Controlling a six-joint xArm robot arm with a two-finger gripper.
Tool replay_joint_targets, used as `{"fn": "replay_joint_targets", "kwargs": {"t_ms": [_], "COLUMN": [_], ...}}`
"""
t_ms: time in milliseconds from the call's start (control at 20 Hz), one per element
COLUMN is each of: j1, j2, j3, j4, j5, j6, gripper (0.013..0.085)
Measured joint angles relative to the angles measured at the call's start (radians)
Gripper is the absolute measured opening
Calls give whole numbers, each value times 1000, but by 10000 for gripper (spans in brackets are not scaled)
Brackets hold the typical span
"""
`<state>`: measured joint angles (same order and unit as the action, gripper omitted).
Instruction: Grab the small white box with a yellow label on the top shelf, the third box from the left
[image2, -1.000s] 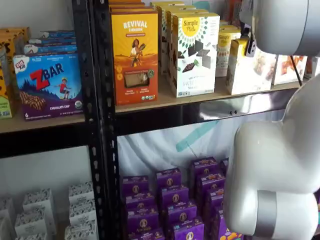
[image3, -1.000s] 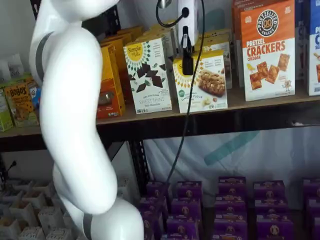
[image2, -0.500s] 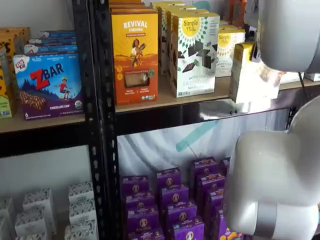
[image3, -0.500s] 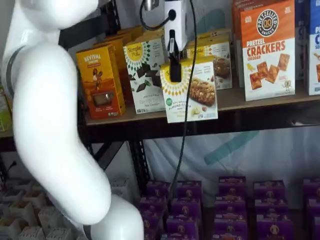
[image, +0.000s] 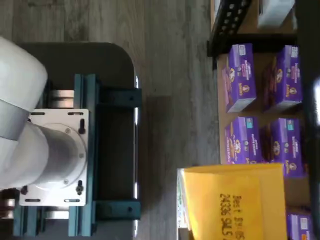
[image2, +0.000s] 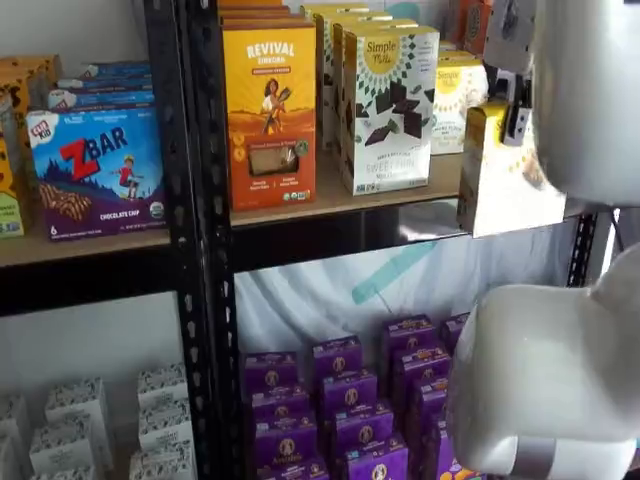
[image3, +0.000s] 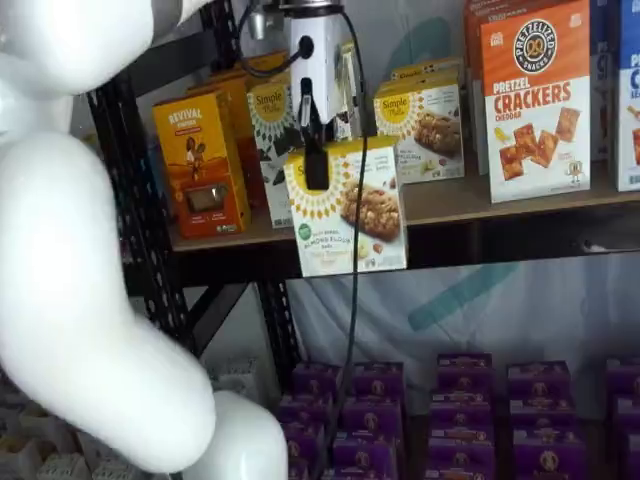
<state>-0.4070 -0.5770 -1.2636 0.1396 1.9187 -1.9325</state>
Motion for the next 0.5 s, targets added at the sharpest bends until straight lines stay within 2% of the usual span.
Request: {"fn": "replay_joint_targets", "kwargs": {"t_ms": [500], "j1": [16], "j2": [-75], "j3": [58], "j4": [3], "j5": [27], "j6": [19], "gripper": [330]}}
